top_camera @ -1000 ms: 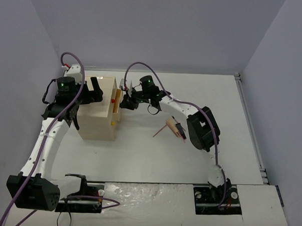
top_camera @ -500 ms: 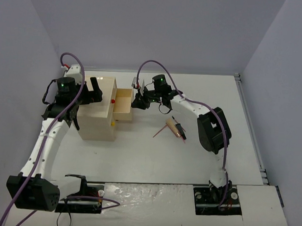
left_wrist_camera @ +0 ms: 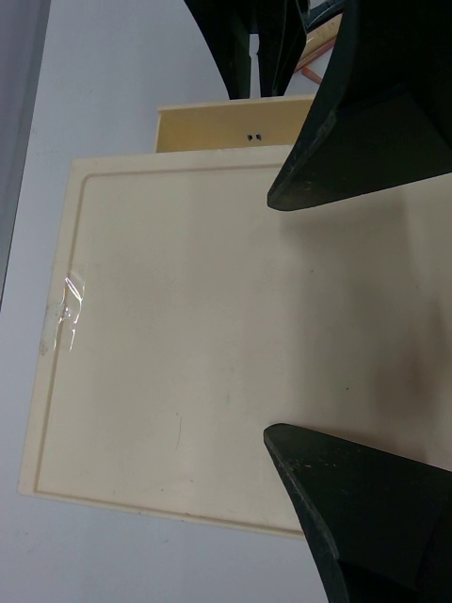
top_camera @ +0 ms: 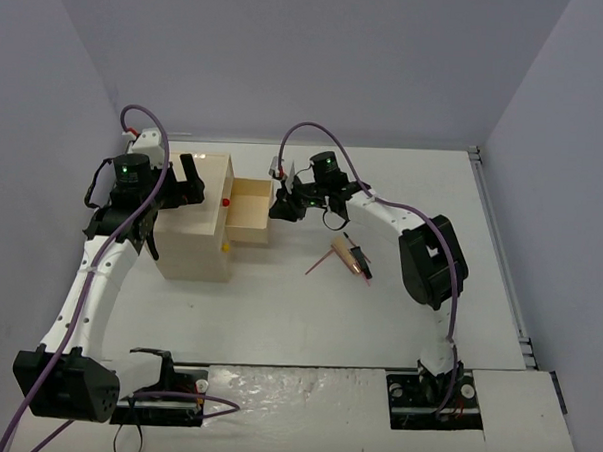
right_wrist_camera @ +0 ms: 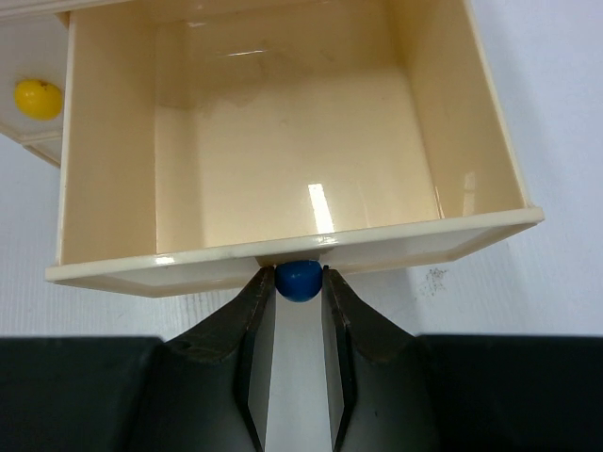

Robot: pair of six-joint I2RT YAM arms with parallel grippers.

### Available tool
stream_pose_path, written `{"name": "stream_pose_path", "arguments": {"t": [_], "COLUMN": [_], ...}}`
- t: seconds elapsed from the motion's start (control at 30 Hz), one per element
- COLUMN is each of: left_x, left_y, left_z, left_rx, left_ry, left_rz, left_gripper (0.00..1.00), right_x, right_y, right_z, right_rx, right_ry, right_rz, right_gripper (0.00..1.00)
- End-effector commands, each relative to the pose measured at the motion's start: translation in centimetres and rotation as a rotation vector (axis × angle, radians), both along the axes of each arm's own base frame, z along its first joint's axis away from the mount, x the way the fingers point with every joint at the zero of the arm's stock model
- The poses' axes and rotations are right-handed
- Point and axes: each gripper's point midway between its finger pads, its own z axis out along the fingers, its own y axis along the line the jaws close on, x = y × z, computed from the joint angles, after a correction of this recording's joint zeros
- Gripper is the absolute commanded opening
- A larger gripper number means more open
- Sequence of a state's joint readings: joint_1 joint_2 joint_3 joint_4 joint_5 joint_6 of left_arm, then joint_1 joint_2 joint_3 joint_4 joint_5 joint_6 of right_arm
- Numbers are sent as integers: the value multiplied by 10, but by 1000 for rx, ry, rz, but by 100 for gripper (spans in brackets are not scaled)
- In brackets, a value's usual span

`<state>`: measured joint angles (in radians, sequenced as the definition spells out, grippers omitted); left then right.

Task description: Organize the makeup

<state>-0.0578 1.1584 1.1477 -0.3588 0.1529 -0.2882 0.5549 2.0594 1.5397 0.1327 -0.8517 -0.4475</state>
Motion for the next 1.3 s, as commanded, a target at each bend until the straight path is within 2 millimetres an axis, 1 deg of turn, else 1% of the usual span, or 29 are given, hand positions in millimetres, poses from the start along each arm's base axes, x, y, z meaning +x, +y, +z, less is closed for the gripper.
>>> {"name": "stream_pose_path", "arguments": {"t": [0.0,0.17,0.2,0.23,0.37,0.43,0.5,0.53,0.63,0.7,0.77,0.83,0.9,0.93,0.97,1.1,1.17,1.23,1.27], "left_x": [-21,-20,-21,-21,-20,-20,-20,-20,-19,-20,-21,-22,-24,-26,-27,-34,-38,-42,-44], "left_y": [9,9,10,9,7,5,4,4,3,3,4,6,9,11,13,22,28,33,34], "left_z": [-45,-45,-45,-45,-44,-41,-38,-33,-24,-13,-5,5,23,31,36,48,51,51,49], "left_rx": [8,9,10,9,3,-2,-2,0,6,11,18,27,36,42,48,94,120,136,140], "left_ry": [191,190,190,190,186,177,165,148,117,82,57,25,-23,-42,-56,-87,-98,-115,-127], "left_rz": [46,45,47,46,36,19,12,8,-5,-12,-13,-3,7,19,27,51,71,92,98], "left_gripper": [97,97,97,97,97,97,97,97,97,97,97,97,97,97,97,97,97,97,97], "right_x": [20,22,21,21,20,20,20,20,19,17,7,-3,-14,-22,-29,-48,-53,-54,-54], "right_y": [-23,-31,-32,-33,-37,-44,-49,-56,-78,-100,-119,-141,-155,-164,-170,-182,-186,-187,-187], "right_z": [49,47,46,46,51,59,70,75,83,80,70,53,39,23,12,-20,-31,-44,-48], "right_rx": [24,24,21,20,12,4,3,0,-17,-40,-70,-118,-162,-208,-239,-296,-318,-344,-350], "right_ry": [-122,-109,-106,-104,-100,-91,-96,-95,-69,-37,5,62,98,132,156,247,272,301,308], "right_rz": [-86,-98,-101,-103,-131,-187,-229,-275,-438,-582,-680,-798,-854,-880,-897,-945,-965,-976,-978], "right_gripper": [2,2,3,5,28,45,55,60,64,64,63,62,61,60,58,52,49,46,45]}}
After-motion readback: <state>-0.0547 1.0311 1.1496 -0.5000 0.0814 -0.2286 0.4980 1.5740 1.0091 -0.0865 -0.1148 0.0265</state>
